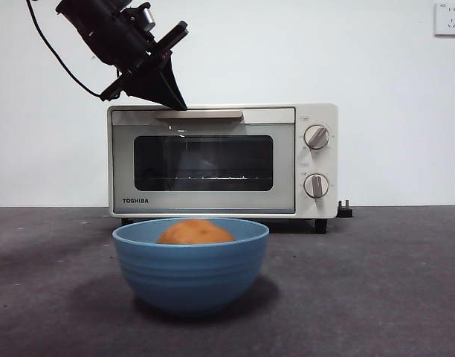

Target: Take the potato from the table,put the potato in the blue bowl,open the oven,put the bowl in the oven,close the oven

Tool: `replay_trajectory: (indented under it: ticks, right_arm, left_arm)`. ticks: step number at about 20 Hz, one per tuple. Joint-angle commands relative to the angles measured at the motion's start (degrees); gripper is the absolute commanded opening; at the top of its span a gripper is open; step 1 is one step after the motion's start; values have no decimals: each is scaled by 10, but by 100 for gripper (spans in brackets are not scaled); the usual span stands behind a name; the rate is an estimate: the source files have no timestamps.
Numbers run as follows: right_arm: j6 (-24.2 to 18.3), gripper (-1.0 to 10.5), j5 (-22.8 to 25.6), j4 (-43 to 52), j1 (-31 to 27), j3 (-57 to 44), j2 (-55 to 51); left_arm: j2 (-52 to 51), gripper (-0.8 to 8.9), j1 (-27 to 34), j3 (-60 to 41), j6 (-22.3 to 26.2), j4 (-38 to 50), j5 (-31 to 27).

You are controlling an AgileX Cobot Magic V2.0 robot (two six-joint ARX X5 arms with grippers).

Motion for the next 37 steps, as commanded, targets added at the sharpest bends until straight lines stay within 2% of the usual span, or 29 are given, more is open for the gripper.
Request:
replay_trajectory:
  ticks: [1,5,6,8,9,13,15,22,28,32,37]
  right_arm:
    - [15,-5,-19,5,0,-5,-8]
    - [21,-3,-18,5,0,-5,-27]
    - [21,-3,-3,1,0,-5,-32]
    - [26,-3,51,-15,0,-5,-44]
    - [26,-3,62,-24,0,-5,-51]
    - [35,-3,59,-47,0,-5,-94]
    - [38,-3,65,-64,0,-5,-119]
    - [55,-3,93,-118,0,-5,-199]
    - [55,-3,105,-127,0,-5,-207]
    - [55,-3,105,-126,0,-5,-207]
    - [55,-3,103,-119,0,-5,-207]
  left_arm:
    - [21,-6,-2,-2,7,-11,-2]
    - [24,-6,-7,-2,29,-47,-5]
    - [23,-6,-7,-2,35,-60,-6]
    - [23,-6,-12,-2,59,-98,-44]
    - [23,-6,-15,-2,74,-111,-70]
    - [23,-6,-27,-3,106,-144,-111]
    - [23,-6,-33,-7,109,-144,-137]
    - [19,-6,-45,-15,106,-142,-137]
    - [-4,-6,-48,-22,104,-138,-142]
    - [-35,-6,-48,-102,94,-96,-142]
    - [-137,-6,-47,-264,68,16,-151]
